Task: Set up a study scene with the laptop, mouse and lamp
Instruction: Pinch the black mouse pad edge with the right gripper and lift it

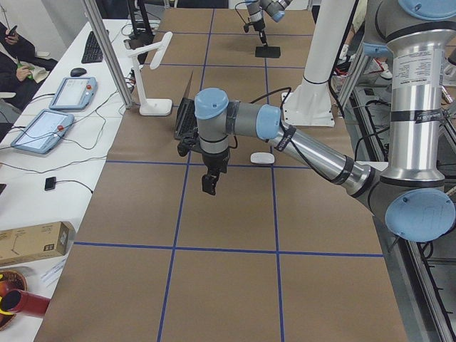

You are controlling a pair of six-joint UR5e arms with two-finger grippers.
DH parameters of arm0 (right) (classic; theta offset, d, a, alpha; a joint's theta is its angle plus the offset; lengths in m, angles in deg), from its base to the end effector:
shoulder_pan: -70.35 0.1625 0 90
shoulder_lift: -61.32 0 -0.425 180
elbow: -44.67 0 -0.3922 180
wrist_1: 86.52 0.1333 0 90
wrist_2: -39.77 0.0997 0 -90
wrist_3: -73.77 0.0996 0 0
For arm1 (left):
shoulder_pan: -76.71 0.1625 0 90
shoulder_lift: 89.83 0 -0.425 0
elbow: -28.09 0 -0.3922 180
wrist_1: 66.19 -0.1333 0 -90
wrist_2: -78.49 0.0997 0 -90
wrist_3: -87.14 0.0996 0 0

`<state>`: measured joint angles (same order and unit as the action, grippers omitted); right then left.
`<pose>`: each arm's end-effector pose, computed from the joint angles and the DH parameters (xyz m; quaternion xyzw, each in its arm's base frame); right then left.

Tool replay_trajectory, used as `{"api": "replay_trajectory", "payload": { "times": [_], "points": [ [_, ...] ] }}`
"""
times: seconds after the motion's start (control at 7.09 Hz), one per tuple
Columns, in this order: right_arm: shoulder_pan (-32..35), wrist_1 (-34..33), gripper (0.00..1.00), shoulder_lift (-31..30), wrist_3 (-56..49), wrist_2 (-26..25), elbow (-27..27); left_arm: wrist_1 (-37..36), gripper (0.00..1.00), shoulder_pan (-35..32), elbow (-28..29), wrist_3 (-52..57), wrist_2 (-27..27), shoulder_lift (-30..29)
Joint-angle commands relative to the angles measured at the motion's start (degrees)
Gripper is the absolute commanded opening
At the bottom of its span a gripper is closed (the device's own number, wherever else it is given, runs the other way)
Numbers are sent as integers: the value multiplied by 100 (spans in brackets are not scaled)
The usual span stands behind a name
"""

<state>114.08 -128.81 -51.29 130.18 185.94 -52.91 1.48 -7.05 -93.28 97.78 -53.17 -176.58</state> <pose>-0.2030 -0.2641 0.6494 -0.1977 -0.4760 -0.0571 0.8550 -0.0201 -0.4333 0.4659 0.0608 0.3531 0.1548 0.9207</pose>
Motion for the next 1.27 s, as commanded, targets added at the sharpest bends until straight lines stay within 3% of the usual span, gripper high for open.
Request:
{"api": "replay_trajectory", "payload": {
  "times": [0.0,0.42,0.71,1.13],
  "points": [
    [13,1,0,-7,1,8,-15,0,99,0,0,0,0,0],
    [48,10,0,-59,45,60,-408,0,99,-157,9,0,0,-17],
    [300,1,0,10,422,505,-910,0,99,-219,26,9,0,-26],
    [688,-260,0,508,432,614,-1105,0,100,-333,140,9,9,-79]
  ]
}}
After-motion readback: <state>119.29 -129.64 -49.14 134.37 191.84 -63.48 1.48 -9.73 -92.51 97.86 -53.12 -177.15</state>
